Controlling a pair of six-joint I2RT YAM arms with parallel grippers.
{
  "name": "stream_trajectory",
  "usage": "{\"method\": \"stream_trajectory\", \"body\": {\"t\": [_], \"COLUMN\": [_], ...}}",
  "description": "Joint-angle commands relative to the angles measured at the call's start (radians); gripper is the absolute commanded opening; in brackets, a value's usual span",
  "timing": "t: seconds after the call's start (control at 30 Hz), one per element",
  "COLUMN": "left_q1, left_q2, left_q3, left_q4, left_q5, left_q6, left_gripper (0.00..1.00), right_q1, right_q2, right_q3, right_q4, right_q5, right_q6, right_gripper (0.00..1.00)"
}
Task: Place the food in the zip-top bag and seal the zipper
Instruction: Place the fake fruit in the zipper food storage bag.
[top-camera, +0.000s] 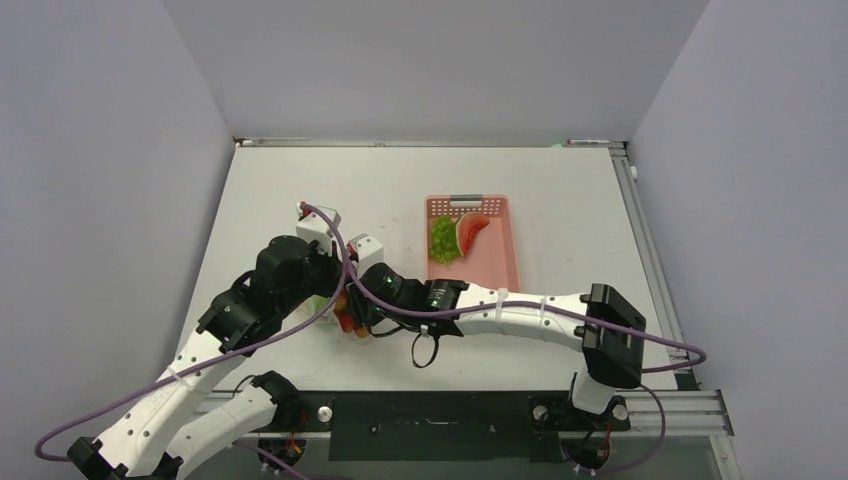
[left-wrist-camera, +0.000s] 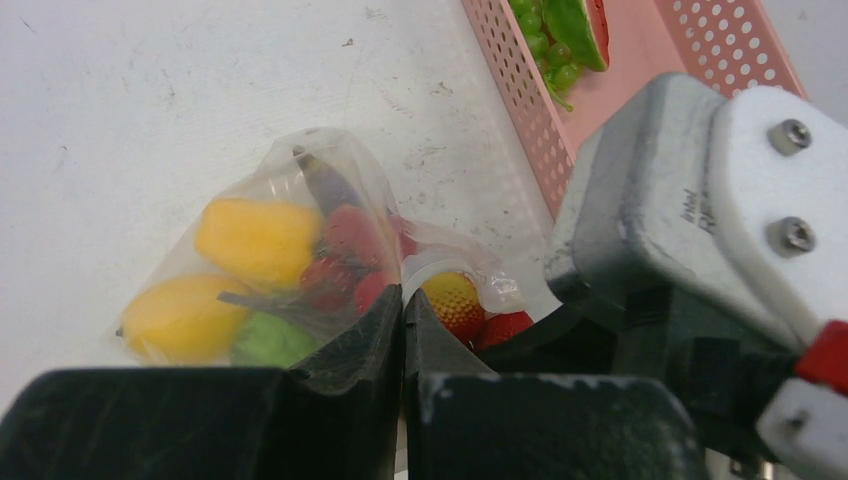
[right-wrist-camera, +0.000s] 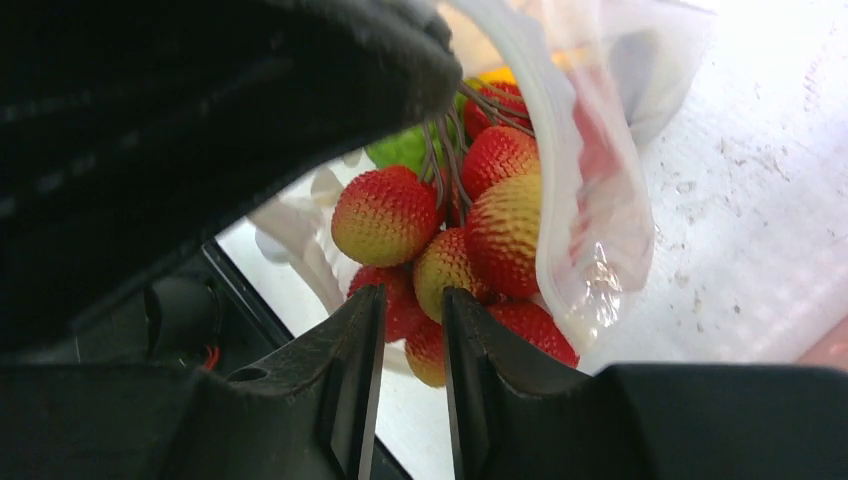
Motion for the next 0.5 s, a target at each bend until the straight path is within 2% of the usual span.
{"method": "stream_trajectory", "body": {"t": [0.0,0.23,0.47], "left_q1": [0.004,0.004,0.004], "left_q2": [-0.015,-0.022,-0.024], "left_q3": [0.010,0.010,0.010], "left_q4": [0.053,0.054,0.052], "left_q5": [0.025,0.024,0.018], "left_q6": [0.000,0.000,-0.002], "left_gripper": [0.00,0.00,0.00], "right_q1": [-0.005,-0.052,-0.074], "right_q2": [0.058,0.121,0.112], "right_q3": [0.079,0.091,0.091], "right_q4": [0.051,0.091,0.128], "right_q5": [0.058,0.076,0.062], "right_q6": [-0.022,-0.009,0.006], "right_gripper": [0.29,0.28,0.28]}}
